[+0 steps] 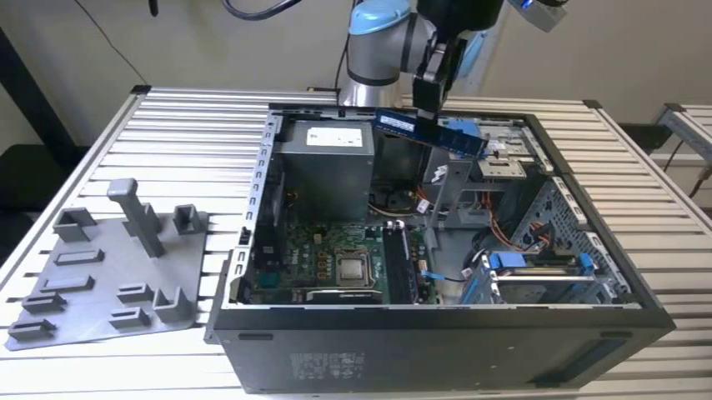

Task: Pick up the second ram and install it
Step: 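Insert the second ram into the second slot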

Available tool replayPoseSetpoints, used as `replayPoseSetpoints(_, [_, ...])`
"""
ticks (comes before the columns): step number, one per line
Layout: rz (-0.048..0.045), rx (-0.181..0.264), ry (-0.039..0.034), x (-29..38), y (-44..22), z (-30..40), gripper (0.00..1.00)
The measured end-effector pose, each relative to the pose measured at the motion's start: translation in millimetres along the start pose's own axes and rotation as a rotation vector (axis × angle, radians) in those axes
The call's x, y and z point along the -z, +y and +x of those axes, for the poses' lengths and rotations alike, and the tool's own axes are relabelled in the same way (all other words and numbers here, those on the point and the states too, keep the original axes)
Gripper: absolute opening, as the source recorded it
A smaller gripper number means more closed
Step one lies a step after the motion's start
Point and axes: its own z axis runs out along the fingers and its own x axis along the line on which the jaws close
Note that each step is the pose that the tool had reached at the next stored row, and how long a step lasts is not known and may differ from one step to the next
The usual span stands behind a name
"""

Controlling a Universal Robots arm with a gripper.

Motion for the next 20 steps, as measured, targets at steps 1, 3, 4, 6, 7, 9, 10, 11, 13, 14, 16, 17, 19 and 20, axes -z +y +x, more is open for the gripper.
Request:
replayPoseSetpoints(1, [-0.0003, -0.007, -0.0002, -0.2, -0.1, -0.1, 0.14])
replayPoseSetpoints(3, [-0.0009, -0.018, -0.0004, -0.4, -0.5, -0.2, 0.14])
replayPoseSetpoints(4, [-0.0011, -0.023, -0.0006, -0.6, -0.7, -0.2, 0.14])
replayPoseSetpoints(6, [-0.0016, -0.029, -0.0012, -1.0, -1.4, 0.0, 0.14])
replayPoseSetpoints(7, [-0.0020, -0.031, -0.0022, -1.1, -1.8, 0.4, 0.14])
replayPoseSetpoints(9, [-0.0032, -0.032, -0.0075, -1.7, -2.6, 1.8, 0.14])
replayPoseSetpoints(10, [-0.0036, -0.032, -0.0099, -2.0, -3.1, 2.9, 0.14])
replayPoseSetpoints(11, [-0.0037, -0.033, -0.0114, -2.3, -3.7, 4.0, 0.14])
replayPoseSetpoints(13, [-0.0038, -0.034, -0.0120, -2.7, -5.2, 6.9, 0.14])
replayPoseSetpoints(14, [-0.0039, -0.034, -0.0123, -2.9, -6.1, 8.6, 0.14])
replayPoseSetpoints(16, [-0.0041, -0.036, -0.0125, -3.2, -7.9, 12.0, 0.14])
replayPoseSetpoints(17, [-0.0041, -0.036, -0.0124, -3.3, -8.7, 13.5, 0.14])
replayPoseSetpoints(19, [-0.0042, -0.037, -0.0126, -3.6, -10.3, 16.7, 0.14])
replayPoseSetpoints(20, [-0.0043, -0.038, -0.0128, -3.7, -10.8, 17.7, 0.14])
